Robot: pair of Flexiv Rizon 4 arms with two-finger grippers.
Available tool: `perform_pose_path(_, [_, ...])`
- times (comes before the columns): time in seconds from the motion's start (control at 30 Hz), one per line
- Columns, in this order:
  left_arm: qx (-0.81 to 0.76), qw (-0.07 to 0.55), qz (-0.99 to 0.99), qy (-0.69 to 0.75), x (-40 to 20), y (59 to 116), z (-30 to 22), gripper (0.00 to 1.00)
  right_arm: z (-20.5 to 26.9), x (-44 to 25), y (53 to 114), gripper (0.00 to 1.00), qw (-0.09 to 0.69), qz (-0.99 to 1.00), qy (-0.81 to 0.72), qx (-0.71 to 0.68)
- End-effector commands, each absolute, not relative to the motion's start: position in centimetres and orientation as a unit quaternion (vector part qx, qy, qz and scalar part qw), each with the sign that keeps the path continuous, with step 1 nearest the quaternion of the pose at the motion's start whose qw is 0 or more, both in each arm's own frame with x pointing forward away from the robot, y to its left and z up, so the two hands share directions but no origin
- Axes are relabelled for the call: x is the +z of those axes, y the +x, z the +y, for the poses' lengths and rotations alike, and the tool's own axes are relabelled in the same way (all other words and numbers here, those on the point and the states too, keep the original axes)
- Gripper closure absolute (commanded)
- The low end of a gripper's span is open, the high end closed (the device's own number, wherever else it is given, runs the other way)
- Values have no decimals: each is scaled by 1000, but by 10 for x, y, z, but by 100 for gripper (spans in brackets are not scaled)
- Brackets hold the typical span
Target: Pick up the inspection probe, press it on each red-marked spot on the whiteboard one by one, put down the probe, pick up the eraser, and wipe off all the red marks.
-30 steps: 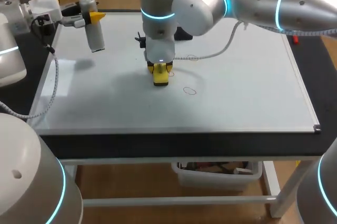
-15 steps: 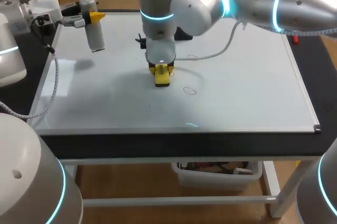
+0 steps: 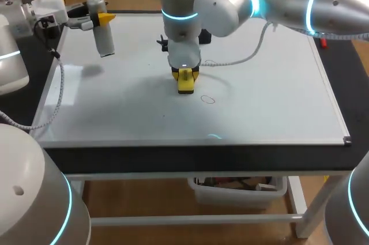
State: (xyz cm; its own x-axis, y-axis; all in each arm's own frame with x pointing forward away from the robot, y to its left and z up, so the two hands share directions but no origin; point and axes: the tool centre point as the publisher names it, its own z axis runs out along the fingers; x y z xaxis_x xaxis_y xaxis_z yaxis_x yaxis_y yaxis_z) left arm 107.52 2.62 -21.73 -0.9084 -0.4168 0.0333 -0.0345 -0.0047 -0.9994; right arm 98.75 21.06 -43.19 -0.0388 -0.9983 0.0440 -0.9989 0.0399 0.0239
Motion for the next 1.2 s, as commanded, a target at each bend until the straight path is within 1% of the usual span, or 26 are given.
perform_pose_path(0.03, [-690,141,691,-163,-217,1074,26,100,195,-436,987,100,19,-724,690,4])
perform_pose_path(0.37, [-690,141,691,-163,-217,1074,26,100,179,-431,991,100,15,-735,678,8])
perform_pose_path(0.7, [-690,141,691,-163,-217,1074,26,100,173,-406,999,100,9,-741,671,12])
perform_pose_path(0.83, [-690,141,691,-163,-217,1074,26,100,185,-397,997,100,4,-733,680,13])
perform_pose_path(0.97, [-690,141,691,-163,-217,1074,26,100,208,-392,991,100,-10,-719,695,7])
perform_pose_path(1.2, [-690,141,691,-163,-217,1074,26,100,237,-399,975,100,-22,-699,714,-1])
